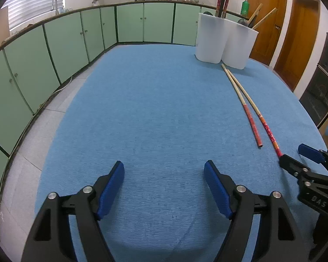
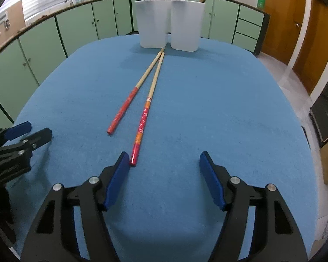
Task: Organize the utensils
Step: 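Grasp a red-patterned chopstick at its tip with the right tool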
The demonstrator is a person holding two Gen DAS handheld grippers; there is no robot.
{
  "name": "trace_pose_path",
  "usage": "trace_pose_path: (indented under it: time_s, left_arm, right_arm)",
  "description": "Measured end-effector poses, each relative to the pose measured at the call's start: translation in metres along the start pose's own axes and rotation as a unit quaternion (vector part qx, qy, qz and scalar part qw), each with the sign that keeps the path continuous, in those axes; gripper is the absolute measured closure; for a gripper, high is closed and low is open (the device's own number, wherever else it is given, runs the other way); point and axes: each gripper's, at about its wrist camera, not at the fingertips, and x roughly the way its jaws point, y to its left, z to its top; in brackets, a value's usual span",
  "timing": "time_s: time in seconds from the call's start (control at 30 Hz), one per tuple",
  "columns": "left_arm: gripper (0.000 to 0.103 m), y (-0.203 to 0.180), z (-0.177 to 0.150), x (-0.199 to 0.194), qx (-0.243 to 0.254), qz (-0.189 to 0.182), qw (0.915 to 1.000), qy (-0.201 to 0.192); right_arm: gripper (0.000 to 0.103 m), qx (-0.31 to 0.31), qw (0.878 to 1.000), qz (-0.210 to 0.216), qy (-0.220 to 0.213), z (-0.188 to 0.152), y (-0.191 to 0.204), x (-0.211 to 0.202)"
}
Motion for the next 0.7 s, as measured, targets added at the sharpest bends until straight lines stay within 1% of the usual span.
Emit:
trace_pose_path:
  time_s: [0.03,0.1,0.13,0.2,0.27,0.5,0.63,0.7]
  left_arm:
    - [0.028,-0.002,0.000,0.000,0.000,-0.001,1.0000,0.000]
    - [0.028,-0.005,0.000,0.000,0.002,-0.002,1.0000,0.000]
    - [0.028,-0.006,0.000,0.000,0.002,-0.003,1.0000,0.001]
    - [0.028,-0.007,0.000,0.000,0.003,-0.004,1.0000,0.001]
    - [0.028,-0.009,0.000,0.000,0.005,-0.004,1.0000,0.001]
    - [0.027,-0.011,0.000,0.001,0.005,-0.004,1.0000,0.001]
    - [0.027,-0.012,0.000,0.001,0.005,-0.004,1.0000,0.001]
    - [0.027,-0.012,0.000,0.001,0.006,-0.004,1.0000,0.000]
  right_arm:
    - [0.041,0.003,1.000,0.008,0.001,-0.002,-0.002,-0.001]
    - [0.048,0.006,1.000,0.022,-0.001,-0.004,-0.003,-0.004]
    - [0.049,0.004,1.000,0.024,-0.003,-0.005,-0.003,-0.004]
    - [0.058,0.000,1.000,0.027,-0.004,-0.005,-0.001,-0.003]
    - [0.064,-0.001,0.999,0.031,-0.007,-0.006,0.002,-0.004]
    - [0.064,0.007,0.999,0.044,-0.005,0.000,0.008,0.000]
    - [0.063,0.002,0.999,0.042,-0.005,0.000,0.012,0.000]
    - [0.066,0.000,0.999,0.039,-0.006,0.001,0.014,0.002]
